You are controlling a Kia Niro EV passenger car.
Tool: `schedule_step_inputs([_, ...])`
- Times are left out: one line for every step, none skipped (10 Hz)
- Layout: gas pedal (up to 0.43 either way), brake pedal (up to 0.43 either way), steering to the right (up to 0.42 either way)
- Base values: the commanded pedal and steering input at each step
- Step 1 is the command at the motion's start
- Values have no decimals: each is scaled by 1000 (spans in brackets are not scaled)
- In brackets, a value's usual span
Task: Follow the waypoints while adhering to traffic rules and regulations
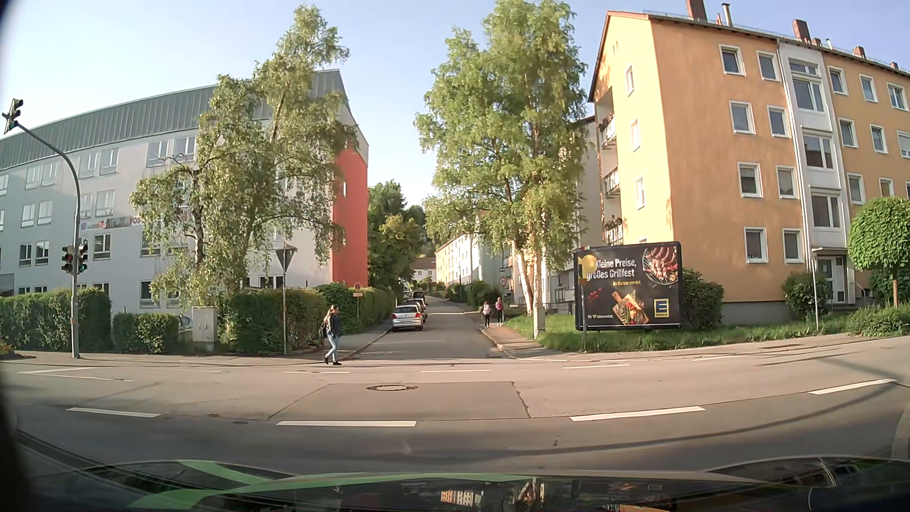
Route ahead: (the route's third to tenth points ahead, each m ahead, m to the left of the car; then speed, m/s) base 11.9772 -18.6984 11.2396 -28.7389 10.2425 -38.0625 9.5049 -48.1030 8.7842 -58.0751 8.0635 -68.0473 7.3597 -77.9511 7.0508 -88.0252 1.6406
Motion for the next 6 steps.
schedule_step_inputs([28,0,108])
schedule_step_inputs([0,0,119])
schedule_step_inputs([0,0,127])
schedule_step_inputs([0,0,137])
schedule_step_inputs([0,18,142])
schedule_step_inputs([0,91,144])
